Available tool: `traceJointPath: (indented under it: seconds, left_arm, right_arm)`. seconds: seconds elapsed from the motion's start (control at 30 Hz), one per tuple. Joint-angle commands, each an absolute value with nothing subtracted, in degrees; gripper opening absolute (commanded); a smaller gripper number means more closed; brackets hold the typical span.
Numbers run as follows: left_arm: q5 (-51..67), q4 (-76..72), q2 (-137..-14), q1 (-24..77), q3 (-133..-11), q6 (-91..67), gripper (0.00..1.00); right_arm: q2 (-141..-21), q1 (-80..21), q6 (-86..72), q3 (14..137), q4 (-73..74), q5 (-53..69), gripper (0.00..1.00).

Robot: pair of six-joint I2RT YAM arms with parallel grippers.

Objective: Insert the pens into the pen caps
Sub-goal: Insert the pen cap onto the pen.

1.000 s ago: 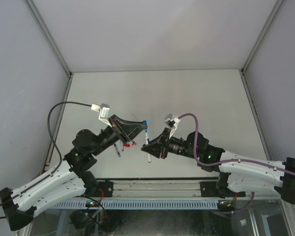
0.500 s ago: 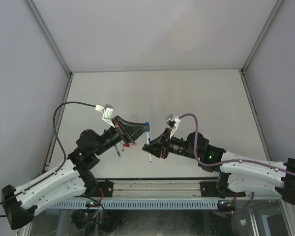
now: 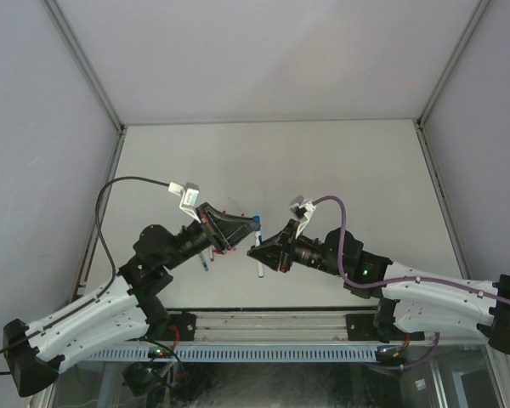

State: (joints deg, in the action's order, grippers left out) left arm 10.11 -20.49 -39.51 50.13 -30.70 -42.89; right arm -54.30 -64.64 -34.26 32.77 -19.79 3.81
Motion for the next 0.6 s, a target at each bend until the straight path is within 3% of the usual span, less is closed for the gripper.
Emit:
traceJointPath:
  seconds: [0.0, 0.57]
  left_arm:
    - [12.2, -23.1, -39.7, 50.4, -30.3, -43.2, 0.0]
    - [12.1, -25.0, -42.7, 53.2, -30.7, -43.2, 0.01]
  right_arm:
    - [-52.5, -64.7, -33.5, 35.4, -22.0, 0.9, 0.0]
    - [-51.1, -59.1, -34.3, 35.4, -23.3, 3.8, 0.0]
